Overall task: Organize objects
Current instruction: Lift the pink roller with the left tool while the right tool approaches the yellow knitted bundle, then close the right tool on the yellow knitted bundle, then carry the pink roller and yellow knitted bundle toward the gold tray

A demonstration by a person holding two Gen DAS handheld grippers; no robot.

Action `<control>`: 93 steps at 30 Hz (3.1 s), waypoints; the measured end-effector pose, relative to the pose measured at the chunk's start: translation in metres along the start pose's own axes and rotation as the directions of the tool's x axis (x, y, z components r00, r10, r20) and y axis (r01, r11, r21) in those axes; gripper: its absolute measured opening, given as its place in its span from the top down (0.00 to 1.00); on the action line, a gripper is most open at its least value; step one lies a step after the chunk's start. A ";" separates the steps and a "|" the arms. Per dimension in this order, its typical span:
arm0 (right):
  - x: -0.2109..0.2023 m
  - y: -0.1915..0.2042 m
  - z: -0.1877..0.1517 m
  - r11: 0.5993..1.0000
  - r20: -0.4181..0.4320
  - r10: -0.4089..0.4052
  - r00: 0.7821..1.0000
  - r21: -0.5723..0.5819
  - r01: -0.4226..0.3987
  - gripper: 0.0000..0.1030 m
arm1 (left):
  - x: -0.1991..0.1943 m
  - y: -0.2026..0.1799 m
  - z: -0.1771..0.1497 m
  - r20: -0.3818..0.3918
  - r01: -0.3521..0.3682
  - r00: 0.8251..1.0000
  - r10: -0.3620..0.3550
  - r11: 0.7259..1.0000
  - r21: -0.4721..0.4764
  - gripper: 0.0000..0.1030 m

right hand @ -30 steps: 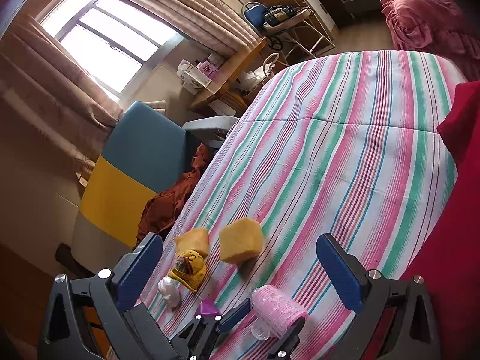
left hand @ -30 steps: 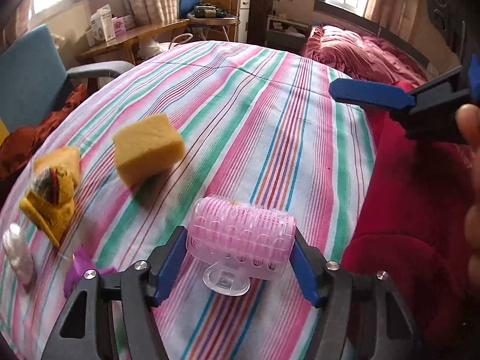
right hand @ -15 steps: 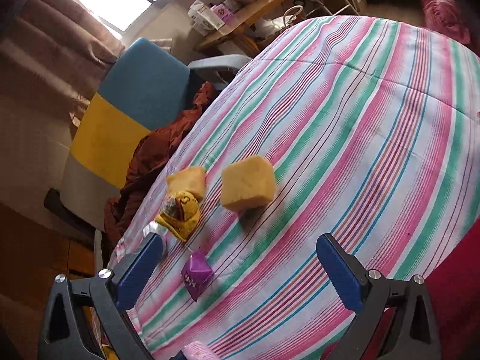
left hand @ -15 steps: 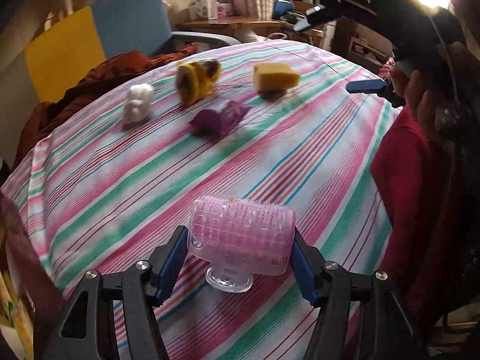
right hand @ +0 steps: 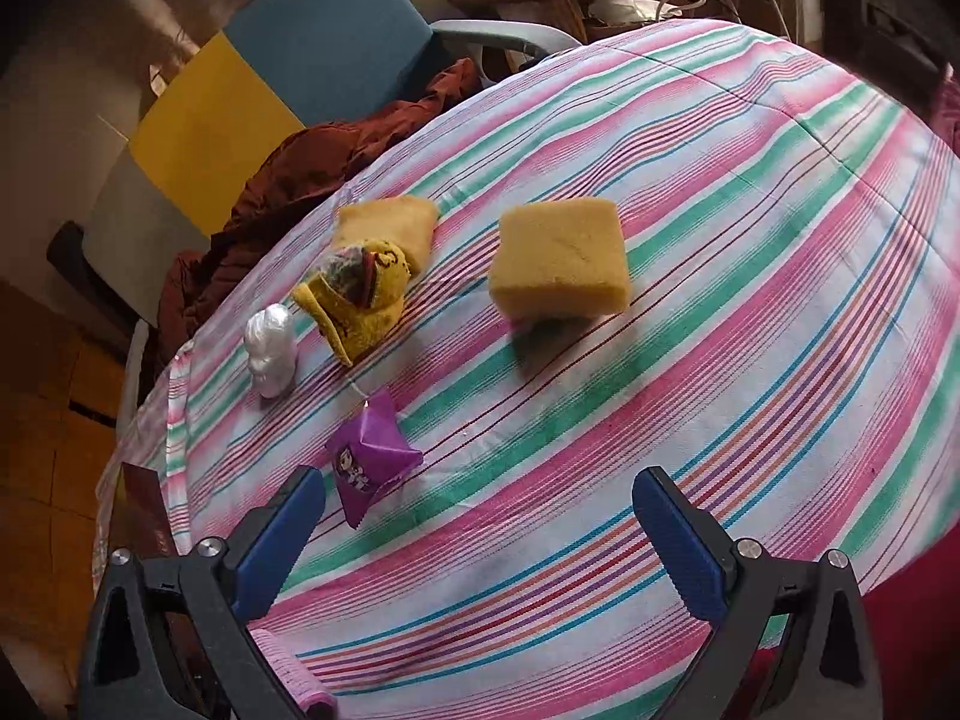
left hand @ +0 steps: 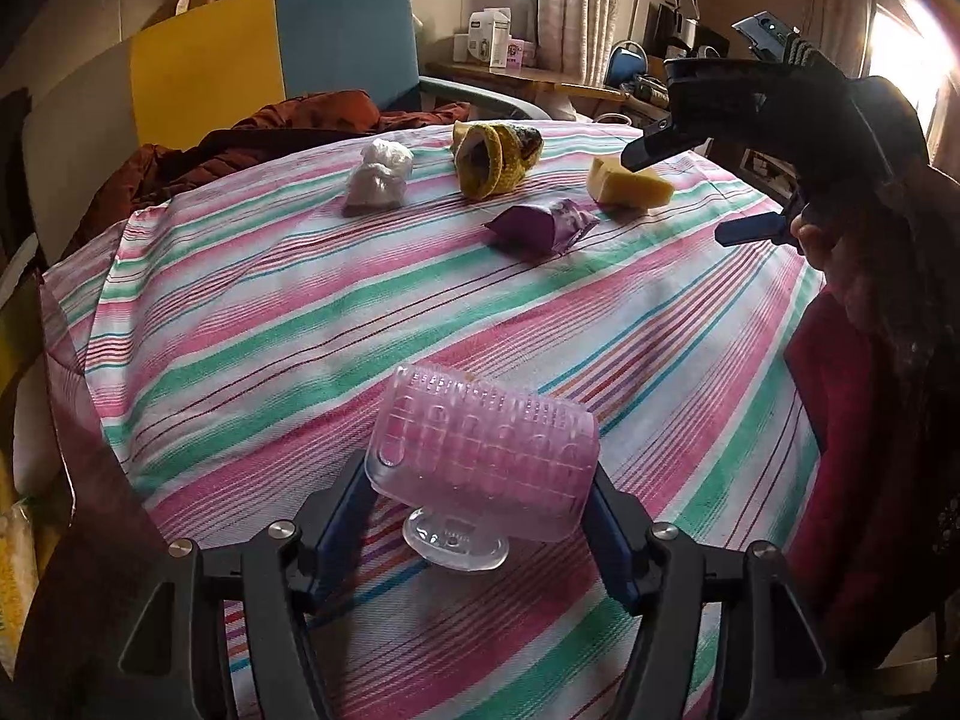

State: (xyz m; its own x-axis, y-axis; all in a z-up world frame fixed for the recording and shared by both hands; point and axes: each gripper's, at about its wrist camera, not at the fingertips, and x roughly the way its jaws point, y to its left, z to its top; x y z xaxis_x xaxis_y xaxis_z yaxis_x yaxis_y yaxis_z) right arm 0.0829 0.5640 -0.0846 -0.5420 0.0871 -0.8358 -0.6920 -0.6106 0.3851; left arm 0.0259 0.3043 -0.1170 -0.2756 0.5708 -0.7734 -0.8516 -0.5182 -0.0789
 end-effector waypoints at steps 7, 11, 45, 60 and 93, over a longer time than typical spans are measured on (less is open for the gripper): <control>-0.001 0.022 -0.005 0.991 0.035 -0.064 0.997 -0.117 0.068 0.00 | 0.002 0.001 -0.003 0.017 0.004 1.000 -0.004 1.000 -0.007 0.35; 0.001 0.034 -0.004 0.987 0.051 -0.062 0.997 -0.146 0.069 0.01 | 0.002 -0.001 -0.006 0.032 -0.005 0.999 0.005 1.000 0.006 0.35; 0.088 0.090 0.072 0.951 0.006 -0.168 0.986 -0.263 0.164 0.63 | 0.002 0.005 -0.006 0.066 0.038 0.997 -0.038 0.999 -0.007 0.34; -0.017 0.096 -0.014 0.922 0.093 0.137 0.986 -0.377 -0.092 0.63 | -0.001 0.002 -0.003 0.033 0.003 0.999 -0.003 1.000 -0.010 0.35; -0.019 0.120 -0.041 0.827 0.039 0.241 0.970 -0.532 -0.184 0.63 | -0.140 0.049 0.004 0.151 -0.250 0.944 0.293 0.935 -0.251 0.35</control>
State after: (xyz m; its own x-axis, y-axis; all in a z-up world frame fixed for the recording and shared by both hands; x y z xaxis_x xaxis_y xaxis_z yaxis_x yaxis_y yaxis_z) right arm 0.0299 0.4571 -0.0388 -0.7108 -0.0319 -0.7027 -0.2189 -0.9394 0.2640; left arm 0.0205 0.2015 -0.0099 -0.5767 0.4833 -0.6586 -0.6159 -0.7869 -0.0381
